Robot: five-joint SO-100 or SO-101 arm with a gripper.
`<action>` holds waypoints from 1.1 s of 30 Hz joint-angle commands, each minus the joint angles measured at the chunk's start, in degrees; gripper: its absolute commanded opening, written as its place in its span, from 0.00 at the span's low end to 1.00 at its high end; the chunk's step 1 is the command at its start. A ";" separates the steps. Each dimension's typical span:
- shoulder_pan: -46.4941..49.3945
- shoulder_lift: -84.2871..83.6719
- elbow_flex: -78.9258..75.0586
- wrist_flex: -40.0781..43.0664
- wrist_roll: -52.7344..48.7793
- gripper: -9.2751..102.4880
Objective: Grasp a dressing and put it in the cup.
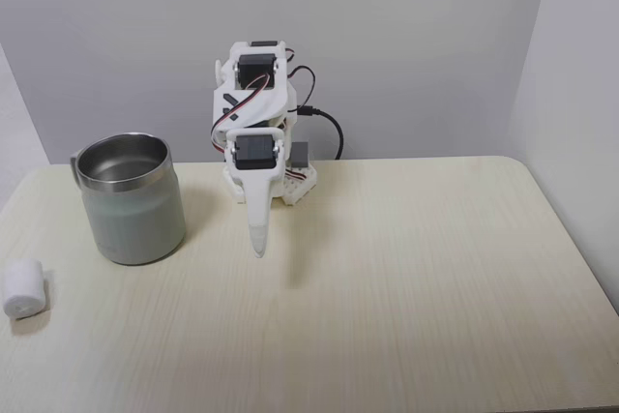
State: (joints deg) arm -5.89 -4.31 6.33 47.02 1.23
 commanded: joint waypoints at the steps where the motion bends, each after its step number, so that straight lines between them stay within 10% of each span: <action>1: 2.72 -0.62 0.18 -2.20 0.70 0.08; 33: 1.85 -0.62 3.87 -2.29 -1.93 0.08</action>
State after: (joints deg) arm -3.43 -4.66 6.24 44.91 0.18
